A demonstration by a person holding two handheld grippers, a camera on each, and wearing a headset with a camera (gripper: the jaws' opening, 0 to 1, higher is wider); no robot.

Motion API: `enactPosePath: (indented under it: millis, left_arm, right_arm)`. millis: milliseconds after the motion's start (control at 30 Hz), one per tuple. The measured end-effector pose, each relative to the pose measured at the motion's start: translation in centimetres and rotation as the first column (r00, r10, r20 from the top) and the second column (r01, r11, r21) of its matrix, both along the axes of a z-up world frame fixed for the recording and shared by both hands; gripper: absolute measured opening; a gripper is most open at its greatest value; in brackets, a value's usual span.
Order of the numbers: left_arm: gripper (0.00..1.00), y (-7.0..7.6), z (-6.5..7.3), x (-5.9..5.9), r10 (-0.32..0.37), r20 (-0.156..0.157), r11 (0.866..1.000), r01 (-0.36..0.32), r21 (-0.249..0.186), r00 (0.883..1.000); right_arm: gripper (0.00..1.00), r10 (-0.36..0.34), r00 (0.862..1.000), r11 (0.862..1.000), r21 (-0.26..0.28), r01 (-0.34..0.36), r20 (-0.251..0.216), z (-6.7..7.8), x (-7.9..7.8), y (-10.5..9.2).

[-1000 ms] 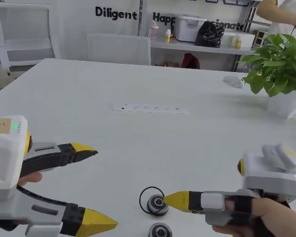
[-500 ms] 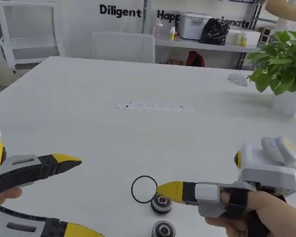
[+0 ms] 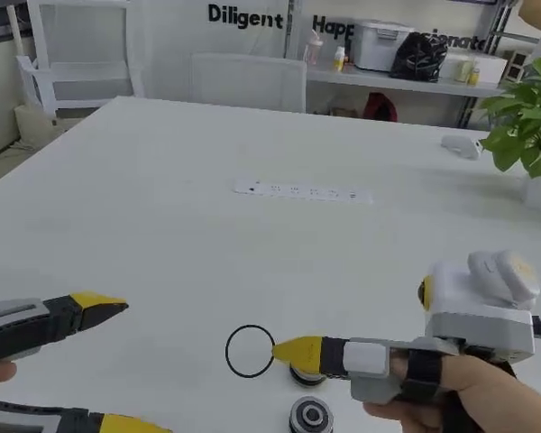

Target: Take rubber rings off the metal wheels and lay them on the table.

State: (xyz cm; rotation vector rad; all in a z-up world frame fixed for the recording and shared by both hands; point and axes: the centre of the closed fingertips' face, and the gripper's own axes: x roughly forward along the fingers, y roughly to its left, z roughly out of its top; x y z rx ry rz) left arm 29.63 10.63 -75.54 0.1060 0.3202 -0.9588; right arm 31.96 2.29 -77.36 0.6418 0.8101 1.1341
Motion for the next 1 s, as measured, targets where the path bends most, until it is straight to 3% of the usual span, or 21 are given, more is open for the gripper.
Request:
enactPosePath:
  millis: [167,267,367,600,1000]
  left_arm:
    - [0.86,-0.3,-0.8,-0.2,-0.01,-0.029,1.0,0.01,0.0,1.0]
    - [0.87,-0.6,-1.8,-1.2,-0.039,-0.062,0.999,0.04,0.019,0.997]
    - [0.86,-0.4,-2.5,-1.1,-0.037,-0.064,0.998,0.041,0.051,0.997]
    - [0.87,-0.4,-2.3,-1.1,-0.038,-0.067,0.999,0.04,0.032,0.997]
    - [0.86,-0.5,-2.6,-1.3,-0.049,-0.079,0.998,0.053,0.042,0.996]
  right_arm:
    - [0.0,0.031,0.999,0.999,-0.035,-0.03,0.009,-1.0,-0.5,0.5]
    - [0.0,0.053,0.998,0.996,-0.077,-0.051,0.022,-1.9,-0.9,0.7]
    - [0.0,0.059,0.998,0.992,-0.109,-0.056,0.023,-2.8,-1.0,0.9]
    - [0.0,0.075,0.996,0.98,-0.188,-0.065,0.047,-4.6,-1.5,1.1]
    - [0.0,0.082,0.995,0.968,-0.242,-0.067,0.053,-5.9,-1.6,1.0]
